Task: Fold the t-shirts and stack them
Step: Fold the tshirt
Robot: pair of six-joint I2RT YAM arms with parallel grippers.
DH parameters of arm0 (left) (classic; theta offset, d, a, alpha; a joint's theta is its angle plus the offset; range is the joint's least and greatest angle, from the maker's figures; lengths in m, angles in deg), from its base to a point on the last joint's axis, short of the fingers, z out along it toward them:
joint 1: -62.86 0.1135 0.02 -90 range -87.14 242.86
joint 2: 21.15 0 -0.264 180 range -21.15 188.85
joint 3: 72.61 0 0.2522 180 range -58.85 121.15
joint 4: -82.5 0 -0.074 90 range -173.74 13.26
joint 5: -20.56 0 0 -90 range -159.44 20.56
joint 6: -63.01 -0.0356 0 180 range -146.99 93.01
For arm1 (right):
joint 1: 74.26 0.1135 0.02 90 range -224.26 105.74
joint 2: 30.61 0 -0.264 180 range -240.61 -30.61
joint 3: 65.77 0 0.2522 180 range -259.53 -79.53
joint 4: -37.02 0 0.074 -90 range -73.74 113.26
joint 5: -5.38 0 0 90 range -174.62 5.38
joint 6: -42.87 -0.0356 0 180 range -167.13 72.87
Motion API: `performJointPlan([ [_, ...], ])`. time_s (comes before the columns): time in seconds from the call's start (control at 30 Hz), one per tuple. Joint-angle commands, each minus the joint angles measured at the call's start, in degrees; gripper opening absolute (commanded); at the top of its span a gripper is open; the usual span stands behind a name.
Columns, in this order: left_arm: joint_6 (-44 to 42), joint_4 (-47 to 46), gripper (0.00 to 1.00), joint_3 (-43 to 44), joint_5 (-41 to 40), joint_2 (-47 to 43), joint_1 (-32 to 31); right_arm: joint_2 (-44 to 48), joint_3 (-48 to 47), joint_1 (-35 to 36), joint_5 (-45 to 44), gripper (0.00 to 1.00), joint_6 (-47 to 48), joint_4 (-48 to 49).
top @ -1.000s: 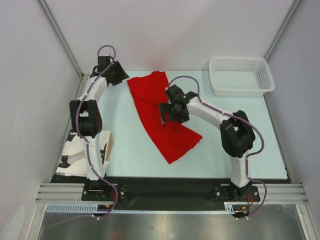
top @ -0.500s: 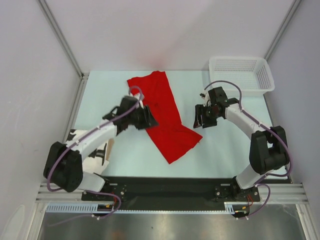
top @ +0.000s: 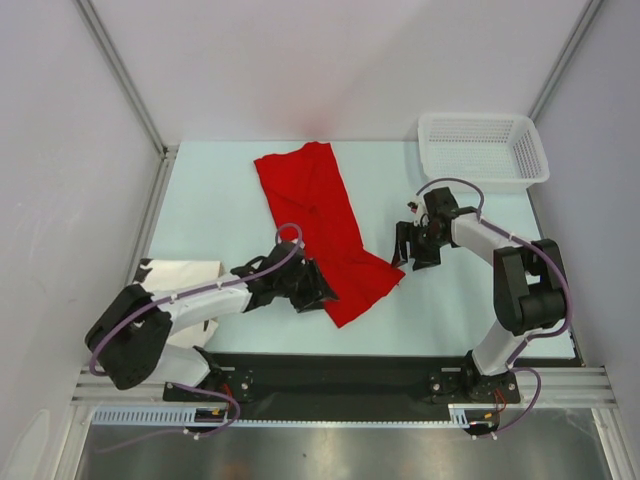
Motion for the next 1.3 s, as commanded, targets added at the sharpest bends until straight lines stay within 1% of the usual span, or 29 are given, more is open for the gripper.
performJointPlan([
  [0.0,6.75,-4.29,0.52,-2.55,-2.58,1.36,-1.58,0.11,-0.97,-0.32,1.08,0.71,-0.67,1.03],
  [0.1,8.96,-4.47,0.52,-2.21,-3.19,2.95,-2.8,1.25,-0.62,-0.32,1.52,0.71,-0.85,1.12],
  [0.13,9.92,-2.2,0.52,-1.07,-5.11,4.61,-3.25,1.69,-0.61,-0.32,1.61,0.71,-0.85,1.11],
  [0.17,10.62,3.3,0.55,0.85,-6.08,5.14,-3.69,1.96,-0.27,-0.32,1.35,0.71,-0.93,1.03],
  [0.2,11.5,3.96,0.55,1.05,-6.44,5.76,-4.56,2.13,-0.18,-0.32,1.35,0.71,-0.94,1.03],
  [0.33,16.33,-1.03,0.55,-0.53,-5.39,7.43,-7.03,2.49,0.18,-0.32,0.82,0.7,-1.29,1.12],
  [0.5,18.27,-4.29,0.54,-0.88,-5.3,11.82,-8.0,2.92,-0.26,-0.32,0.21,0.7,-1.55,0.33],
  [0.53,19.76,-5.94,0.48,-2.1,-5.21,12.35,-8.0,3.19,-0.26,-0.23,0.29,0.7,-1.99,0.15],
  [0.63,21.96,-7.54,0.38,-4.13,-5.04,12.45,-8.0,3.45,-0.61,-0.05,0.82,0.7,-2.43,-0.46],
  [0.67,22.23,-8.33,0.28,-5.79,-5.04,12.36,-8.0,3.54,-0.61,0.56,0.73,0.7,-2.6,-1.42],
  [0.7,22.32,-8.68,0.23,-6.68,-4.78,11.75,-8.0,3.63,-0.7,0.91,0.82,0.7,-2.43,-2.04],
  [0.73,22.41,-8.86,0.12,-7.64,-4.77,11.22,-8.0,3.89,-0.79,1.26,0.56,0.73,-2.43,-2.4],
  [0.77,22.32,-8.95,0.05,-9.22,-4.69,10.69,-7.91,3.98,-0.79,2.14,0.21,0.75,-2.43,-3.53],
  [0.8,21.45,-8.86,0.0,-10.02,-4.69,9.12,-7.91,4.24,-0.7,2.58,0.21,0.79,-2.43,-4.15],
  [0.9,19.16,-3.26,0.0,-11.51,-5.04,5.69,-7.91,5.74,0.96,3.81,0.47,0.81,-3.83,-5.12],
  [0.93,18.46,0.07,0.0,-12.13,-5.56,2.63,-7.91,6.96,1.75,3.9,1.08,0.81,-4.79,-4.95],
  [1.0,17.23,3.43,0.0,-14.41,-7.31,-1.95,-7.91,8.37,5.16,5.04,2.75,0.81,-6.29,-3.81],
  [1.03,17.05,7.36,0.0,-15.03,-9.06,-6.93,-7.91,9.33,6.49,5.48,2.84,0.81,-7.95,-3.37],
  [1.1,16.7,10.02,0.0,-17.49,-10.31,-11.61,-7.91,11.97,10.0,6.8,3.37,0.77,-9.28,-1.62],
  [1.17,16.0,10.3,0.0,-20.12,-11.1,-17.67,-7.82,15.03,12.21,8.56,3.89,0.76,-11.65,0.05],
  [1.2,15.9,10.99,0.01,-20.74,-11.28,-19.18,-7.82,16.01,13.44,8.91,4.33,0.73,-12.7,0.58],
  [1.27,15.47,11.36,0.0,-22.23,-10.67,-21.56,-7.65,18.9,16.86,10.31,6.35,0.7,-15.6,2.51],
])
